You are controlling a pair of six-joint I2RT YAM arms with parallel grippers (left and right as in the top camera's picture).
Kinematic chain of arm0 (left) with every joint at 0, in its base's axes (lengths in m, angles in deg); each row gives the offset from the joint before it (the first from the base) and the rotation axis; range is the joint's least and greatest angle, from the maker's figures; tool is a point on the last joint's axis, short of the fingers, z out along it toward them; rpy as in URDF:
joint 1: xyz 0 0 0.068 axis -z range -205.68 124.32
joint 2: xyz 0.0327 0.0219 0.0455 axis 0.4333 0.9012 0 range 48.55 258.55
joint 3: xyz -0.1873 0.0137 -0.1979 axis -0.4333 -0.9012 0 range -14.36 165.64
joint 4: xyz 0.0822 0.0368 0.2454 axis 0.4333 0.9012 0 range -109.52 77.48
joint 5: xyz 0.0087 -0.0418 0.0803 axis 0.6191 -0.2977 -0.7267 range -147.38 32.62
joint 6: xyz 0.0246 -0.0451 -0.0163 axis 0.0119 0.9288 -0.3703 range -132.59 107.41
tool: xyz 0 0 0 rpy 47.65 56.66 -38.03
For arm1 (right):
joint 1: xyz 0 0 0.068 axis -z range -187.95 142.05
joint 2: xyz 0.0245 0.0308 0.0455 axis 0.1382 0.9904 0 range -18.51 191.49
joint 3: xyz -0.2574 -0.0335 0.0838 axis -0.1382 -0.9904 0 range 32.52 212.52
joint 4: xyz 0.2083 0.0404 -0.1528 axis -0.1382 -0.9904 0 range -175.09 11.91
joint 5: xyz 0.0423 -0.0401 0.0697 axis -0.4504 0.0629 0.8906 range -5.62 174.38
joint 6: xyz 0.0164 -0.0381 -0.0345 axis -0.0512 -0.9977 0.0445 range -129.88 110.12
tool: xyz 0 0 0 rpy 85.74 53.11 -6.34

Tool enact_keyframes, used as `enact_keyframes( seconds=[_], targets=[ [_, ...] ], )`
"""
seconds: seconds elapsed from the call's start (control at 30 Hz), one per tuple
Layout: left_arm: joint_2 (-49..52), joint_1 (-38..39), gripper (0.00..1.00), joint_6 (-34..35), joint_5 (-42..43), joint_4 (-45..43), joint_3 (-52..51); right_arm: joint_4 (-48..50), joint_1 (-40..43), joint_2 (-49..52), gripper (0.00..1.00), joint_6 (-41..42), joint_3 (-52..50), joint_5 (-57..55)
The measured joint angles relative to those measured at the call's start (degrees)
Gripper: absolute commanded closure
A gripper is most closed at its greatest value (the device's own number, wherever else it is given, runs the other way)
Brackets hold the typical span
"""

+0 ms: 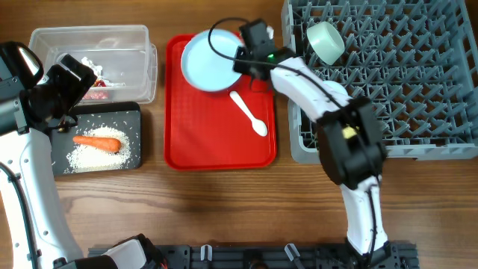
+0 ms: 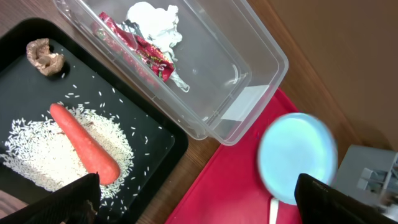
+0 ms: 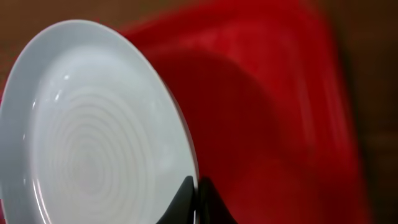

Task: Sort waste into correct bins and load items into the dishwasher rack
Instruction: 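Lift the white plate and carry it to the rack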

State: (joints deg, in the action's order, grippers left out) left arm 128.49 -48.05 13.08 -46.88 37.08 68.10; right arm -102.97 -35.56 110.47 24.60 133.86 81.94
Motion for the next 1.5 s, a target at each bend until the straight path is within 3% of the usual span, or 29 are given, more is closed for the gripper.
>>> enact_keyframes(
  seconds=[0.2,0.37,0.53,0.63,0.9,1.2,1.37,1.5],
  targets=[
    [0.00,0.00,0.00,0.00,-0.02,0.00,0.00,-4.07,-0.04,-14.32,0.96,-13.46,0.00,-12.48],
    [0.00,0.00,0.00,0.00,0.00,0.00,0.00,-9.29,-0.24,-25.97,0.96,-21.81,0.00,-36.30],
    [0.00,0.00,0.00,0.00,0.00,0.00,0.00,-9.66,0.52,-30.27,0.96,-32.00,0.00,-57.24],
    [0.00,0.00,0.00,0.00,0.00,0.00,0.00,-11.26,1.88,-30.38,0.96,-37.68,0.00,-64.17],
    [0.00,0.00,0.00,0.00,0.00,0.00,0.00,-14.16,9.53,-30.32,0.96,-43.58,0.00,-66.75],
    [0.00,0.00,0.00,0.00,0.00,0.00,0.00,-21.46,13.81,-30.32,0.96,-42.10,0.00,-66.03],
    [0.00,0.00,0.00,0.00,0.00,0.00,0.00,-20.65,15.56,-30.32,0.96,-40.98,-0.98,-63.67],
    [0.00,0.00,0.00,0.00,0.02,0.00,0.00,-14.36,17.90,-30.08,0.96,-42.25,-6.54,-61.66]
  ],
)
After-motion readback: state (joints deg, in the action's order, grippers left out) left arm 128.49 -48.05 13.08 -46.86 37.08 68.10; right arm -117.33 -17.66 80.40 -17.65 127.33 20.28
